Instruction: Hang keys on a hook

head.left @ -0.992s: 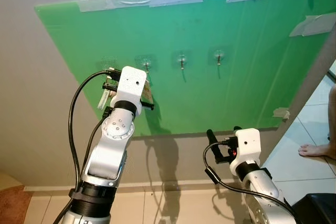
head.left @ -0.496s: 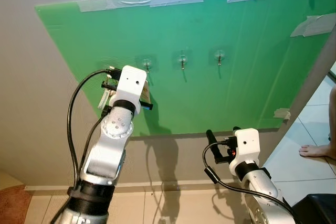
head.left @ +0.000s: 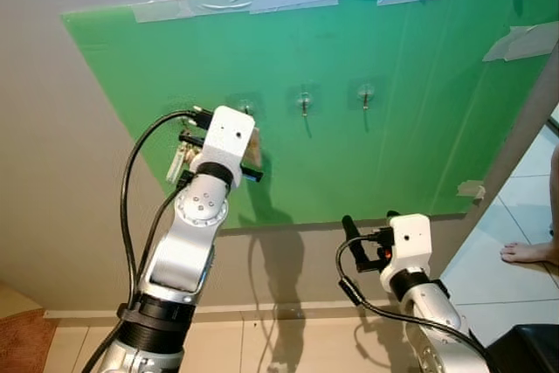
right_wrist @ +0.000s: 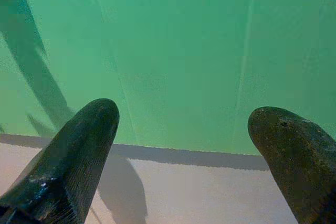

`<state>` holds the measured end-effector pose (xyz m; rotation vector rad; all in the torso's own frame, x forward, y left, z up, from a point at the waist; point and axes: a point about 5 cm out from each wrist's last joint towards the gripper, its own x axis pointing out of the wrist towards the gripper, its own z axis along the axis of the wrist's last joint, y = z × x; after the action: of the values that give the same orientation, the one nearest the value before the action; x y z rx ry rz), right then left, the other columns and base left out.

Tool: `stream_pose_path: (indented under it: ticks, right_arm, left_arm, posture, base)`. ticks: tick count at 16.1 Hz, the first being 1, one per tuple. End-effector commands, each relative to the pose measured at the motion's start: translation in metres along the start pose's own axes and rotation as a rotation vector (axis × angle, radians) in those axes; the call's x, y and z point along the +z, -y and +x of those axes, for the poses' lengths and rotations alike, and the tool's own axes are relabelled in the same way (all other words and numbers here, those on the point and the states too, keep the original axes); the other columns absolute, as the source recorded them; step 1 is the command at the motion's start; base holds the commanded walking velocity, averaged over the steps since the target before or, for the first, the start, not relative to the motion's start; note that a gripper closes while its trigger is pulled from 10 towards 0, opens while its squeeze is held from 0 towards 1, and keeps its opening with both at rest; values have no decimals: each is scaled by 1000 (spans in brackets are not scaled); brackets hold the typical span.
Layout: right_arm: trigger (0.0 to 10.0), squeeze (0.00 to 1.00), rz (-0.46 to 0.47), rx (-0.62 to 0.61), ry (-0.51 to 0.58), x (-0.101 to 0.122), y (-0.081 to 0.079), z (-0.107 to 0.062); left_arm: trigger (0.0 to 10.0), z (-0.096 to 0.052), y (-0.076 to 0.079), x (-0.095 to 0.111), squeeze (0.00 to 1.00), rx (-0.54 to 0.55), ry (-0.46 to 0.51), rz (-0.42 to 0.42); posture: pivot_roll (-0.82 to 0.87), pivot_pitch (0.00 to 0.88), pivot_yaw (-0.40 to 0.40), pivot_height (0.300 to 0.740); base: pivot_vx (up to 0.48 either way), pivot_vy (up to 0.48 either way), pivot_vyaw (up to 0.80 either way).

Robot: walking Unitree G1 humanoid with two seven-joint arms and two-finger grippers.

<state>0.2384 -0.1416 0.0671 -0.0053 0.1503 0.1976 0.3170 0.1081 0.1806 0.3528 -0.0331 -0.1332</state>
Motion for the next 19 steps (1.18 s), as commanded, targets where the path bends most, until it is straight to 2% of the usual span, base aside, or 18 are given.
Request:
stream_pose_path:
  ticks: [1, 5, 10, 14, 18, 19]
  right_arm:
    - [10000, 0, 0, 9, 0, -1, -3, 0]
    - [10000, 0, -1, 11, -6, -2, -3, 0]
    - [10000, 0, -1, 11, -9, -3, -3, 0]
    - [10000, 0, 0, 8, -12, -5, -2, 0]
    - [10000, 0, 1, 10, -15, -6, -3, 0]
    - [10000, 0, 1, 10, -15, -6, -3, 0]
  left_arm:
    - [0, -2, 3, 0, 0, -21, 1, 3]
    - [0, -2, 7, -2, 0, -46, -7, 12]
    - [0, 2, 6, -13, 0, -68, -84, 71]
    - [0, 6, 1, -13, 0, -60, -92, 103]
    - [0, 4, 5, -15, 0, -81, -90, 127]
    - [10000, 4, 4, -16, 408, -65, -89, 116]
  posture:
    - [-115, 0, 122, 740]
    - [-113, 0, 120, 740]
    - [-116, 0, 126, 740]
    - [-113, 0, 125, 740]
    - [-112, 0, 123, 740]
    - [-112, 0, 122, 740]
  base:
    - [0, 0, 0]
    - [0, 0, 0]
    - [0, 0, 0]
    - [0, 0, 0]
    - [0, 0, 0]
    - [0, 0, 0]
